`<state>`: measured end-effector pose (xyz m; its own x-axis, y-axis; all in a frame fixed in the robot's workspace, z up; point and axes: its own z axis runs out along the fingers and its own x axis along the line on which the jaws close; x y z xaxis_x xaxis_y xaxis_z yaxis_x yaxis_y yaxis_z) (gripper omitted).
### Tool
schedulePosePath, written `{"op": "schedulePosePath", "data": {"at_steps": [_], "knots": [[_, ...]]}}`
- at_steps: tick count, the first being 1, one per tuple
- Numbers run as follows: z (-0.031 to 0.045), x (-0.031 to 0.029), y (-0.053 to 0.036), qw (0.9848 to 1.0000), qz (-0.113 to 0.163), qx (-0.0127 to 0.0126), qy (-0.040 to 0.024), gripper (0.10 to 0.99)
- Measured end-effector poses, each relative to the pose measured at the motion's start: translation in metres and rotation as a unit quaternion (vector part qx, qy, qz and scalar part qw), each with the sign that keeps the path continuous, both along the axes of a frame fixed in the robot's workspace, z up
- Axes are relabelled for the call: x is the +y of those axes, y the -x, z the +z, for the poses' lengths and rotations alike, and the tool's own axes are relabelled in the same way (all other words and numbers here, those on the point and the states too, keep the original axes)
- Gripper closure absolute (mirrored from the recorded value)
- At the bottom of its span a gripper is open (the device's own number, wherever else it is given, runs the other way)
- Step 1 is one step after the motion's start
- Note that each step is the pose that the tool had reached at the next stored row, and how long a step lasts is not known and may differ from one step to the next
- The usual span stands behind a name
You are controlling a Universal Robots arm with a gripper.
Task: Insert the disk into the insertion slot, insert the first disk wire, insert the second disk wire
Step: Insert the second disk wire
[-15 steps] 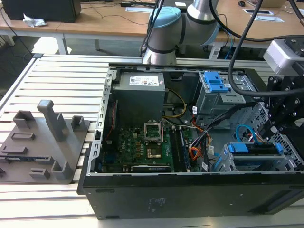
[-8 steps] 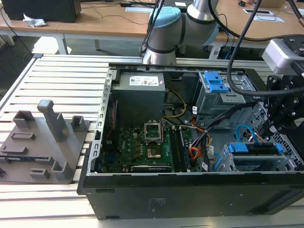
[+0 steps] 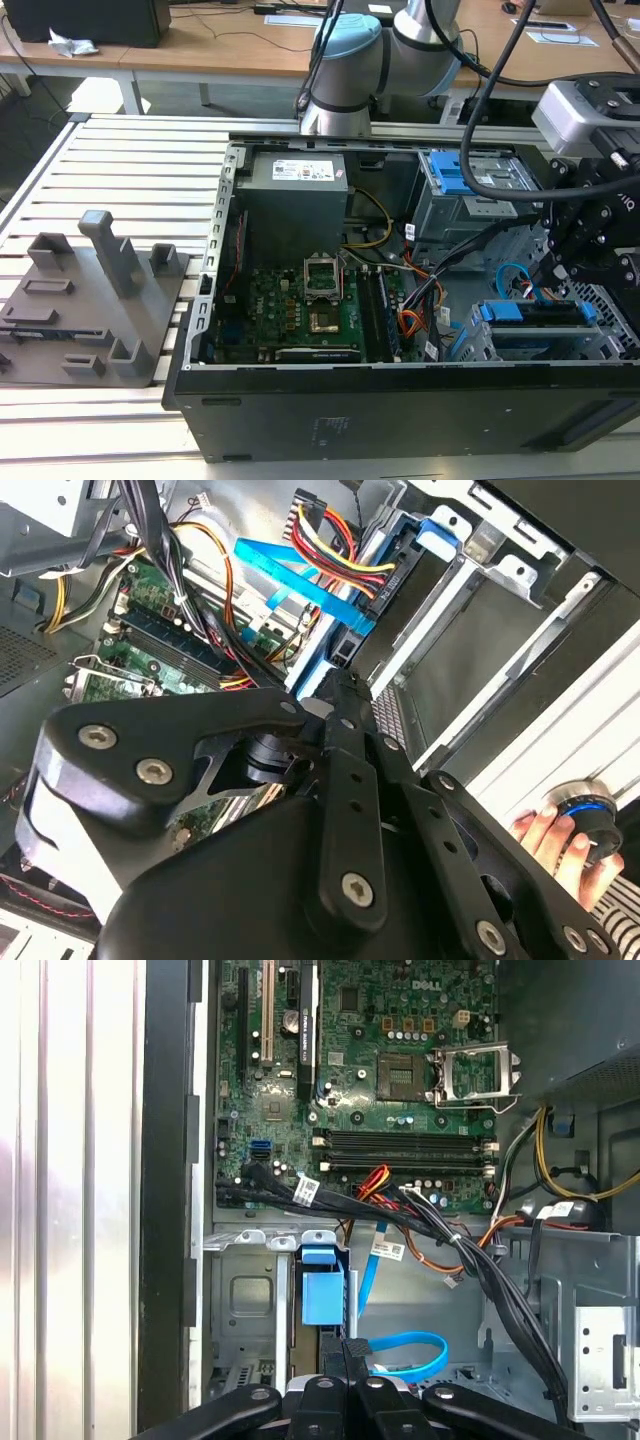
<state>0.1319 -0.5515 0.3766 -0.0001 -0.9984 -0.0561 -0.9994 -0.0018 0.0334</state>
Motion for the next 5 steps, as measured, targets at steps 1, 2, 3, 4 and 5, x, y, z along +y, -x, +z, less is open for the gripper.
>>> {"op": "schedulePosePath", "data": {"at_steps": [1, 2, 3, 4, 5], "knots": [[0.0, 0.0, 0.0, 1.0, 0.0, 0.0, 0.0, 0.98], [0.0, 0.0, 0.0002, 1.0, 0.0, 0.0, 0.0, 0.98], [0.0, 0.0, 0.0003, 1.0, 0.0, 0.0, 0.0, 0.98], [0.0, 0.0, 0.0003, 1.0, 0.0, 0.0, 0.0, 0.98], [0.0, 0.0, 0.0003, 1.0, 0.0, 0.0, 0.0, 0.98]]}}
